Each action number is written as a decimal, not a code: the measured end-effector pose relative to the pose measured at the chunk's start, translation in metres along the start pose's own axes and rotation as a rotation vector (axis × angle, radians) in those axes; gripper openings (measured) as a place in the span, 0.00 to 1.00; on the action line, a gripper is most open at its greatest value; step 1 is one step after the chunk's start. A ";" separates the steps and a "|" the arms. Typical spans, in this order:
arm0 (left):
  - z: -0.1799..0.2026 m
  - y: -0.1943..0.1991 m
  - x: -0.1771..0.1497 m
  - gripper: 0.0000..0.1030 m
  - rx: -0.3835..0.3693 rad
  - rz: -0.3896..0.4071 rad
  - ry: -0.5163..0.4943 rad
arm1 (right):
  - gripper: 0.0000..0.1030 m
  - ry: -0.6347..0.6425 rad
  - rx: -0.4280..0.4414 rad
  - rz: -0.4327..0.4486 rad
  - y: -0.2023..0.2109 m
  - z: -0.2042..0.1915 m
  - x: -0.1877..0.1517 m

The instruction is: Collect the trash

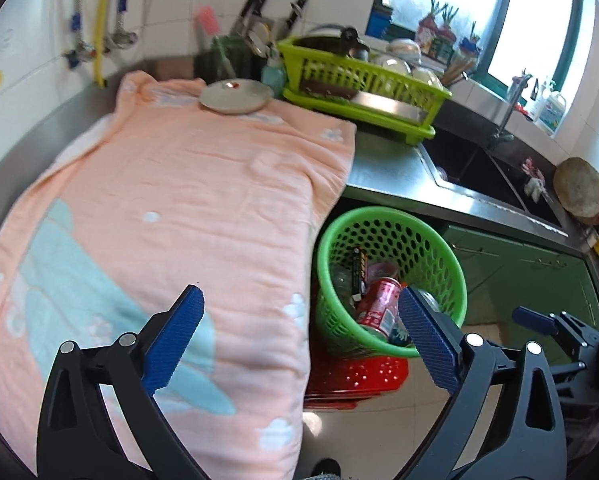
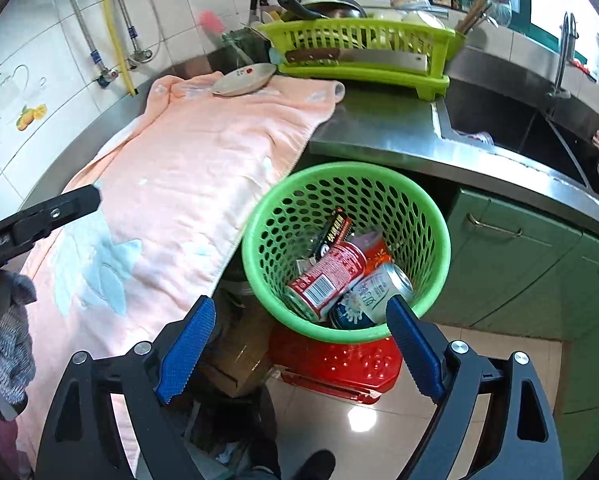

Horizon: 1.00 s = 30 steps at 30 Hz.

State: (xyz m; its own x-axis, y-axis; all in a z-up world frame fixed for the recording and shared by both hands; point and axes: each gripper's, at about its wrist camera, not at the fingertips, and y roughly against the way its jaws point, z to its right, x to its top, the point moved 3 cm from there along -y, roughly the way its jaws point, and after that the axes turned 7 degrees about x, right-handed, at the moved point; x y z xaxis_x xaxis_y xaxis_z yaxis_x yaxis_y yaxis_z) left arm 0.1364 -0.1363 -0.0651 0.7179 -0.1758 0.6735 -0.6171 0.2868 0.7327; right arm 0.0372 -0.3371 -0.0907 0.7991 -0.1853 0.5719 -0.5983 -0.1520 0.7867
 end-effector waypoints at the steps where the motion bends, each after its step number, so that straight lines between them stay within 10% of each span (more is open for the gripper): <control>1: -0.004 0.007 -0.001 0.94 0.001 0.010 0.004 | 0.84 0.004 -0.003 0.008 0.004 -0.004 0.001; 30: -0.054 0.096 -0.024 0.95 0.160 0.129 0.018 | 0.88 0.033 -0.005 0.109 0.052 -0.059 0.009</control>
State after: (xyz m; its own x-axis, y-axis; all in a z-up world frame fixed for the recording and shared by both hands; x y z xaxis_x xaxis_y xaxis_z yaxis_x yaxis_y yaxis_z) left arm 0.0771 -0.0536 -0.0158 0.6342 -0.1303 0.7621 -0.7468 0.1520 0.6474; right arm 0.0171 -0.2898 -0.0312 0.7308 -0.1681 0.6616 -0.6816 -0.1278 0.7205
